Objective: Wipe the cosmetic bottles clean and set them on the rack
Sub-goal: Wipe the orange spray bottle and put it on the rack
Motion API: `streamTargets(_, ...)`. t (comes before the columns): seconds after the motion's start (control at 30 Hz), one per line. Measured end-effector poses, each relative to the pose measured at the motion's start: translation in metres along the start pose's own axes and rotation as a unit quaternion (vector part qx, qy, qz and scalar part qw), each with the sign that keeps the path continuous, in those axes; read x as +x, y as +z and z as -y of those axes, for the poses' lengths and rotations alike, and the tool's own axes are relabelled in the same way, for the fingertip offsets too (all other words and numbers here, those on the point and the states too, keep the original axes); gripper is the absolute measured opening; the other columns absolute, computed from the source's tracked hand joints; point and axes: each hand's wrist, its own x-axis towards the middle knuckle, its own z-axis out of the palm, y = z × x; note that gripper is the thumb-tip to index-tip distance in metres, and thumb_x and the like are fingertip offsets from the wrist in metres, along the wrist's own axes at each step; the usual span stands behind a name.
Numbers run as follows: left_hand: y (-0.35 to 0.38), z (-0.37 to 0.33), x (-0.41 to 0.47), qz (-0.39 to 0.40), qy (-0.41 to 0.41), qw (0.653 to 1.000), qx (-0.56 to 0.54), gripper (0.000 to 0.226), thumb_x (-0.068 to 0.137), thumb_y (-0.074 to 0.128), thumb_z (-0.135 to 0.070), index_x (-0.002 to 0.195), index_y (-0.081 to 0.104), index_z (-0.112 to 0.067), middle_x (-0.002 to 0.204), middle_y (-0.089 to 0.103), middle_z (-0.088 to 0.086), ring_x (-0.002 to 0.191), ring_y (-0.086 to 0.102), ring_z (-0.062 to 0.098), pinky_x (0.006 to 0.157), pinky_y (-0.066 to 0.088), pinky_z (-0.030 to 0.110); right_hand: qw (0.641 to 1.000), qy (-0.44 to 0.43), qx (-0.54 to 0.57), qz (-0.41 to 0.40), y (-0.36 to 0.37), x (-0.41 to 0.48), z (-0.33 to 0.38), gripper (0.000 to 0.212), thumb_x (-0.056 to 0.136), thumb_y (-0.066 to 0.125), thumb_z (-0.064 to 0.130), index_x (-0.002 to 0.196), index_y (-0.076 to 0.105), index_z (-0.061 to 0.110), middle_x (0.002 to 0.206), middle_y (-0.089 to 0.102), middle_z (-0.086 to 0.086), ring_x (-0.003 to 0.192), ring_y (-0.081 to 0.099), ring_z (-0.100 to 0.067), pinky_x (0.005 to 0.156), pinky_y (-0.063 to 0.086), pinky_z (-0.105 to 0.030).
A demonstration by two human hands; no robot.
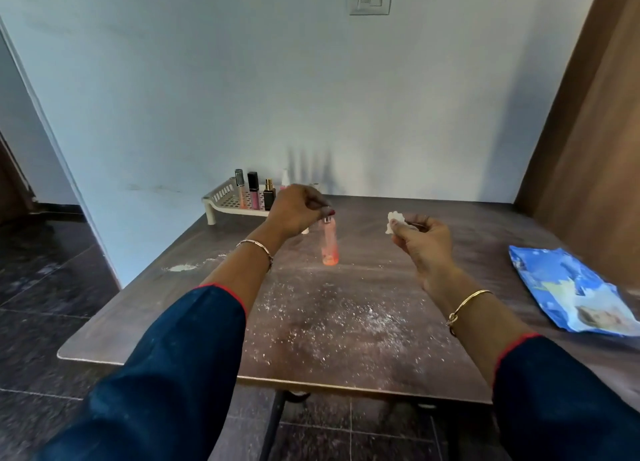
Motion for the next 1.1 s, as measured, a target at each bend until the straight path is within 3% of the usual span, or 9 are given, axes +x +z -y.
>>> streamTargets(0.1,0.016,-0.034,-0.018,0.011,0.012,0.998,-0.062,0.018,0.072,0.079,-0.013,0.087,0.071,-0.004,0.086,0.074,0.012,0.084,0.071,0.020,0.083,0.057,0.033,1.000,-0.019,-0.007,-0.010,-0.018,-0.017,0.010,0.023,0.080,0.067,-0.008,0.080,0.056,0.012,0.083,0.061,-0.006,0.074,0.061,-0.013,0.069,0.054,-0.019)
streamTargets(0.23,0.055,-0.076,-0.053,0.051,0.042,0.997,-0.039,0.019,0.073,0.079,-0.018,0.086,0.071,-0.008,0.082,0.072,0.005,0.076,0.064,0.008,0.076,0.052,0.024,0.997,-0.063,-0.039,-0.019,-0.056,-0.045,0.016,0.024,0.081,0.064,-0.011,0.083,0.060,0.013,0.083,0.064,-0.004,0.077,0.062,-0.011,0.075,0.053,-0.020)
streamTargets(0.37,0.102,-0.107,-0.086,0.090,0.061,0.993,-0.044,0.013,0.074,0.078,-0.015,0.070,0.065,-0.016,0.061,0.062,-0.005,0.053,0.053,-0.004,0.058,0.043,0.015,0.987,-0.135,-0.080,-0.043,-0.107,-0.076,0.010,0.017,0.081,0.066,-0.006,0.094,0.062,0.004,0.085,0.065,-0.005,0.074,0.061,-0.008,0.072,0.051,-0.020)
streamTargets(0.47,0.134,-0.114,-0.096,0.096,0.039,0.992,-0.069,0.023,0.073,0.077,-0.010,0.062,0.061,-0.022,0.059,0.060,0.001,0.055,0.052,0.008,0.061,0.046,0.027,0.976,-0.162,-0.113,-0.089,-0.141,-0.087,0.000,0.015,0.080,0.069,-0.002,0.088,0.062,0.008,0.078,0.063,0.000,0.067,0.058,-0.002,0.067,0.048,-0.016)
streamTargets(0.57,0.158,-0.120,-0.102,0.108,0.032,0.990,-0.083,0.024,0.073,0.076,-0.008,0.061,0.063,-0.024,0.060,0.063,-0.004,0.060,0.056,0.013,0.066,0.048,0.034,0.966,-0.182,-0.144,-0.116,-0.169,-0.092,-0.007,0.019,0.080,0.069,-0.004,0.087,0.063,0.013,0.080,0.065,0.000,0.067,0.058,0.003,0.069,0.048,-0.014)
streamTargets(0.73,0.177,-0.132,-0.106,0.119,0.044,0.986,-0.105,0.021,0.077,0.073,-0.004,0.068,0.067,-0.022,0.071,0.067,0.002,0.067,0.062,0.012,0.073,0.055,0.039,0.932,-0.245,-0.236,-0.121,-0.197,-0.091,-0.009,0.021,0.080,0.071,0.001,0.093,0.068,0.017,0.087,0.068,0.004,0.080,0.065,-0.009,0.078,0.054,-0.026)
streamTargets(0.8,0.179,-0.134,-0.106,0.127,0.046,0.985,-0.111,0.014,0.079,0.072,-0.004,0.075,0.069,-0.017,0.074,0.067,0.004,0.073,0.064,0.016,0.080,0.057,0.046,0.896,-0.311,-0.302,-0.100,-0.203,-0.088,-0.009,0.021,0.079,0.070,0.000,0.094,0.069,0.015,0.089,0.068,0.003,0.083,0.065,-0.012,0.078,0.054,-0.029)
streamTargets(0.97,0.179,-0.137,-0.108,0.151,0.044,0.978,-0.140,0.011,0.080,0.069,0.002,0.087,0.072,-0.006,0.084,0.069,0.010,0.076,0.065,0.018,0.084,0.056,0.047,0.747,-0.478,-0.462,-0.014,-0.203,-0.080,-0.010,0.026,0.082,0.066,-0.001,0.104,0.070,0.013,0.088,0.062,-0.006,0.076,0.064,-0.026,0.059,0.053,-0.037)
streamTargets(1.1,0.176,-0.133,-0.109,0.155,0.033,0.972,-0.173,0.012,0.081,0.068,0.001,0.083,0.071,-0.010,0.080,0.069,0.005,0.079,0.065,0.019,0.084,0.056,0.047,0.653,-0.528,-0.541,0.045,-0.201,-0.073,-0.008,0.030,0.085,0.059,0.001,0.111,0.067,0.013,0.090,0.060,-0.007,0.069,0.060,-0.030,0.049,0.049,-0.040)
